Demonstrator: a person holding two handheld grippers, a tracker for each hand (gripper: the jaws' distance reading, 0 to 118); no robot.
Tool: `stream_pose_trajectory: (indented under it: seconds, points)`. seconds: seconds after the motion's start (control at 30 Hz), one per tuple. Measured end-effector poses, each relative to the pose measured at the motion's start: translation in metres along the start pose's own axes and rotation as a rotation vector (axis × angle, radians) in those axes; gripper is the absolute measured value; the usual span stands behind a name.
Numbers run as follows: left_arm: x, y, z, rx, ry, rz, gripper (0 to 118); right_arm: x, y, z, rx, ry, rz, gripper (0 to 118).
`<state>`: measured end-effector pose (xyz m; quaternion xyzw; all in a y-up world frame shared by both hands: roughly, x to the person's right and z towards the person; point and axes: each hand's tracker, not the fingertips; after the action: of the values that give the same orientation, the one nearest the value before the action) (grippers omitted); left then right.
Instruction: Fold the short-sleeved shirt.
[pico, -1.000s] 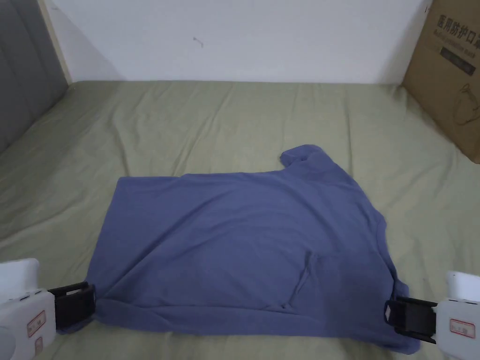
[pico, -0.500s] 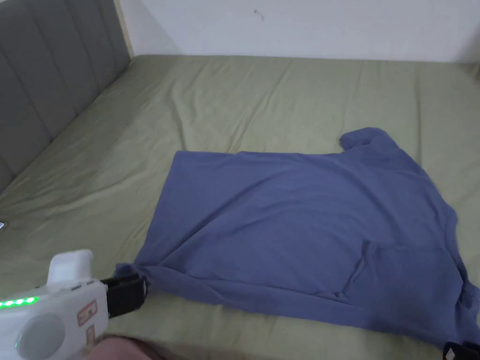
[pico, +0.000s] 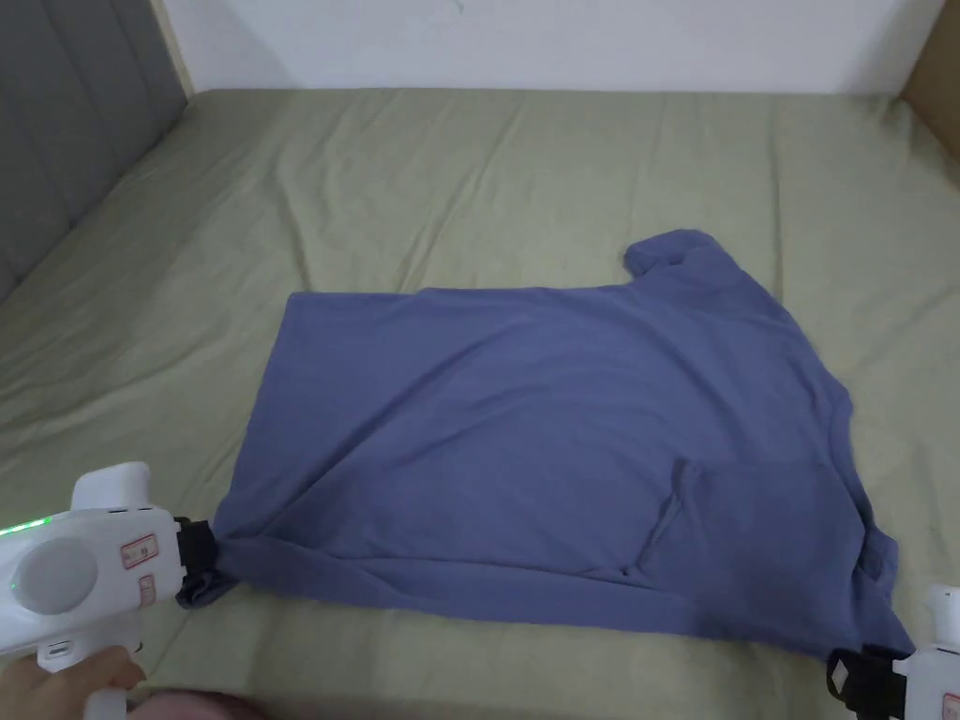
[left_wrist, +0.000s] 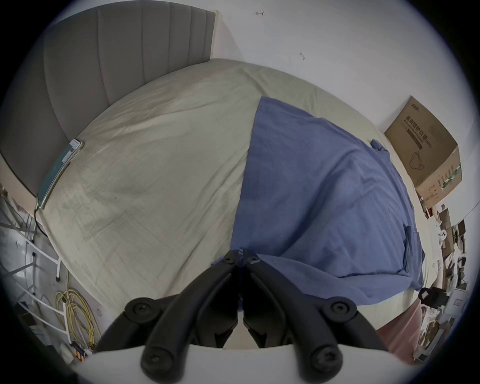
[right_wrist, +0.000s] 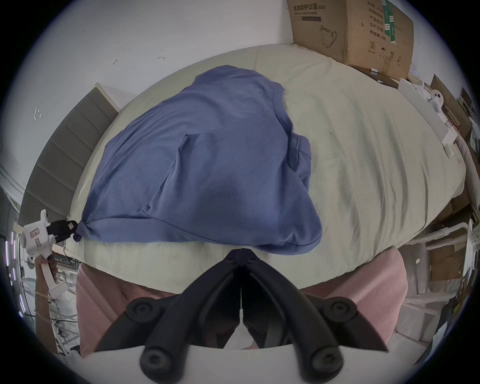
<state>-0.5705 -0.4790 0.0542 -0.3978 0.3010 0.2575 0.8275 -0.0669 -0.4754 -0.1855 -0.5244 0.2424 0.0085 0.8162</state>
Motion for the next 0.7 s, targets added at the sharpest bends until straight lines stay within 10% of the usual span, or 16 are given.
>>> stream_pose_trajectory:
  seconds: [0.13,0.23,0.33,0.43,0.7]
  points:
    - [0.000,0.004,0.008,0.017,0.009,-0.003,1,0.000,0.013,0.005,0.054,-0.021,0.038,4]
    - [0.005,0.003,0.009,0.014,0.020,-0.029,1,0.001,0.026,-0.003,0.042,-0.077,0.092,95]
    - [0.009,0.000,0.007,0.002,0.052,-0.082,1,0.011,0.035,-0.022,-0.013,-0.065,0.049,90]
    - [0.008,-0.001,0.008,-0.004,0.056,-0.086,1,0.014,0.033,-0.041,-0.041,-0.066,0.071,5]
    - [0.005,0.006,0.010,-0.016,0.057,-0.083,1,0.020,0.051,-0.020,0.007,-0.032,0.051,4]
